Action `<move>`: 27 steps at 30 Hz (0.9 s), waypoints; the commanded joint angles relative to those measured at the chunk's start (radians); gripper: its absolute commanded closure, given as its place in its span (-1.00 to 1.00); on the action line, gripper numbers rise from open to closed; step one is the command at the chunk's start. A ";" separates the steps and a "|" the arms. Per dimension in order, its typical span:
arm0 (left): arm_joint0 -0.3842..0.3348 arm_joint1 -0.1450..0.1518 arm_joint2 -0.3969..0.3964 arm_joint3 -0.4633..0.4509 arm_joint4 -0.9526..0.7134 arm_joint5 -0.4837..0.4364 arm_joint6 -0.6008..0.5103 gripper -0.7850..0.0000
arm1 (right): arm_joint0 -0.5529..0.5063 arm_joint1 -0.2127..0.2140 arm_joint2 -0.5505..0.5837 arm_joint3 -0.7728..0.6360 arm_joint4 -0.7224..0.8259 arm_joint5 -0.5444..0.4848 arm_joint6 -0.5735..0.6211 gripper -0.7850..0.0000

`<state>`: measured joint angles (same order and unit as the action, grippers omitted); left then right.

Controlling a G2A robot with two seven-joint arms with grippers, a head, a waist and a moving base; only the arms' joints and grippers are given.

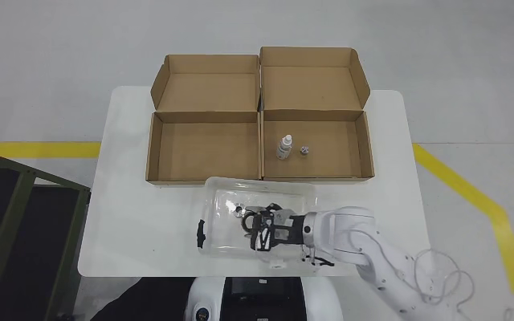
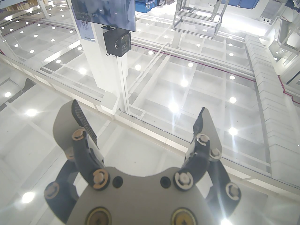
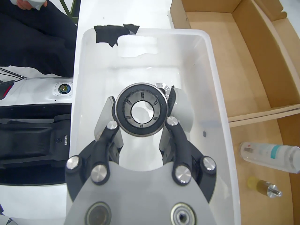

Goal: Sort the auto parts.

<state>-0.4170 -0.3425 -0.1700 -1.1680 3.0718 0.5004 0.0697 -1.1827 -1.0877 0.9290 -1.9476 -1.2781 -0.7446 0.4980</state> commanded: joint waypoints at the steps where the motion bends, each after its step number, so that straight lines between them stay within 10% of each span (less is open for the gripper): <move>1: 0.000 0.000 0.000 0.000 0.000 0.000 0.000 -1.00 | -0.007 0.003 0.016 -0.012 0.001 -0.002 -0.016 1.00; 27: 0.000 0.000 0.000 0.000 0.000 0.000 0.000 -1.00 | 0.017 0.000 0.186 -0.049 0.203 0.088 -0.361 1.00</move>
<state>-0.4170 -0.3425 -0.1700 -1.1680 3.0718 0.5004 0.0697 -1.1674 -1.0869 1.1075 -1.9986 -1.0901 -0.6564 0.1515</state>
